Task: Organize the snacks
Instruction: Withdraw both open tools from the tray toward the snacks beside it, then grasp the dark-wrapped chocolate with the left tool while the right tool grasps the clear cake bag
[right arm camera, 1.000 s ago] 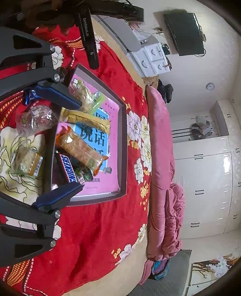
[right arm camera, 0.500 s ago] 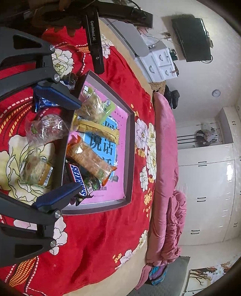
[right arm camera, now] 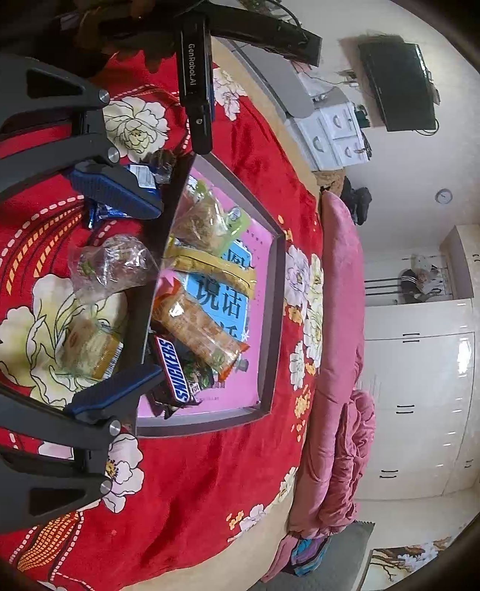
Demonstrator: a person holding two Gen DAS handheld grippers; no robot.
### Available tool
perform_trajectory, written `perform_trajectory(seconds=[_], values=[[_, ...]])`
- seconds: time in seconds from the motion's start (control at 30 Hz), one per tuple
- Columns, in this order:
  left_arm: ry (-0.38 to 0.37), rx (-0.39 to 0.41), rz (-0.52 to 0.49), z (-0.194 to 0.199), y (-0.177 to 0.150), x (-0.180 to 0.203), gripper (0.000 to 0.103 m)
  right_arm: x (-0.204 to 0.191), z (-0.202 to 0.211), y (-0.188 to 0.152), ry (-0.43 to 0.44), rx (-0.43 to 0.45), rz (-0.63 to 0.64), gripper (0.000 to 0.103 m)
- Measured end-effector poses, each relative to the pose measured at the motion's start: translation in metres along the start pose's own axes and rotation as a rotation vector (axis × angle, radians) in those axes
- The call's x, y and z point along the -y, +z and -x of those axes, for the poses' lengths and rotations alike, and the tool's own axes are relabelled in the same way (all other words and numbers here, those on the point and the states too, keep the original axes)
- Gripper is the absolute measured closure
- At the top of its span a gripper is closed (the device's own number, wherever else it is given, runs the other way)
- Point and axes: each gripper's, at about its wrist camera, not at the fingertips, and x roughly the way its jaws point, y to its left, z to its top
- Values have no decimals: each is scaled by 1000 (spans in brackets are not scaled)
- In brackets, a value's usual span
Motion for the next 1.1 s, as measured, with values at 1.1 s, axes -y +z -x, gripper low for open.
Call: perform_trajectory(seconds=[1.1], values=[[-15, -178, -1, -43, -13, 18, 42, -36, -65, -23, -49, -228, 183, 51]])
